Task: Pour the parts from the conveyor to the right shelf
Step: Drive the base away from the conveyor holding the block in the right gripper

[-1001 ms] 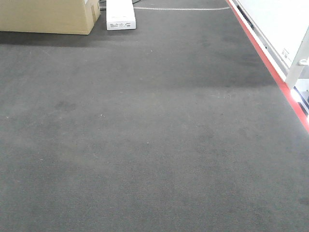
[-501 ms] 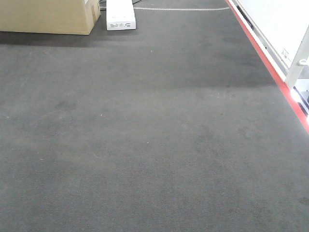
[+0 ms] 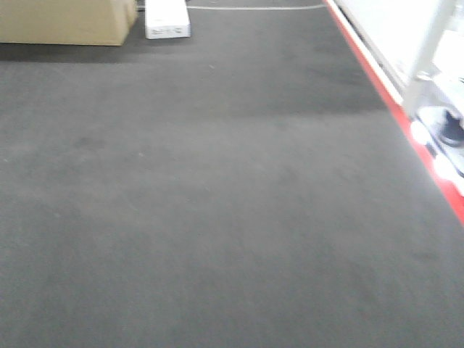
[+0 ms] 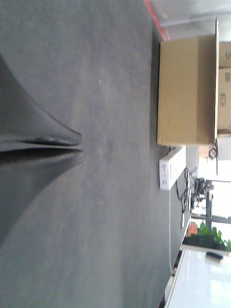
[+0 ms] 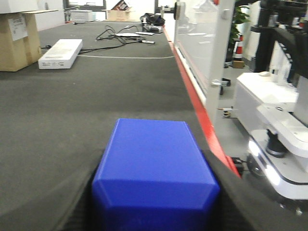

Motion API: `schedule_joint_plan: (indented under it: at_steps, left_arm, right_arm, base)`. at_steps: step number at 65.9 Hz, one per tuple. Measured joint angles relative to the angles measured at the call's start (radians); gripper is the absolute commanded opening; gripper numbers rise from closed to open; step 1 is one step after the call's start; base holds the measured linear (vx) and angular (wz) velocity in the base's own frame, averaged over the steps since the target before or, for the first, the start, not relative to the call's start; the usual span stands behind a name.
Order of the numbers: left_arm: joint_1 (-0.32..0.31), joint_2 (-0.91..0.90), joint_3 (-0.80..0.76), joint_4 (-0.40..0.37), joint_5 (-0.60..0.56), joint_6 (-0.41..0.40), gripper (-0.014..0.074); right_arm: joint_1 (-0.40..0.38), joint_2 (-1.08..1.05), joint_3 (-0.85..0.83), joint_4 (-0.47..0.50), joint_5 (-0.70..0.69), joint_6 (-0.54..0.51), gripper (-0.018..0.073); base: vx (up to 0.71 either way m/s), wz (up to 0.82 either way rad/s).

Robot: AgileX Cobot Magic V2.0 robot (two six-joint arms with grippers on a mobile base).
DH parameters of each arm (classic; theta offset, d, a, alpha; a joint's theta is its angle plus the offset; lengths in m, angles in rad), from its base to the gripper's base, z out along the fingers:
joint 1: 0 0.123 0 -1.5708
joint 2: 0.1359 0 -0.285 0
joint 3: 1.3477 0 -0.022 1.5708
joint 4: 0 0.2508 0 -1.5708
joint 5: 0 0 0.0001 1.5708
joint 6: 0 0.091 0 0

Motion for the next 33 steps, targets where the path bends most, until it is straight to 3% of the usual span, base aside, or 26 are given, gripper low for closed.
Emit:
schedule_joint_plan:
  at_steps: [15,33]
  left_arm:
    - [0.000,0.000,0.000,0.000,0.000,0.000,-0.0006]
    - [0.000,0.000,0.000,0.000,0.000,0.000,-0.0006]
  right_arm:
    - [0.000,0.000,0.000,0.000,0.000,0.000,-0.0004]
    - [0.000,0.000,0.000,-0.001,0.000,0.000,-0.0004]
  base:
    - [-0.27,-0.40]
    - [-0.28,-0.65]
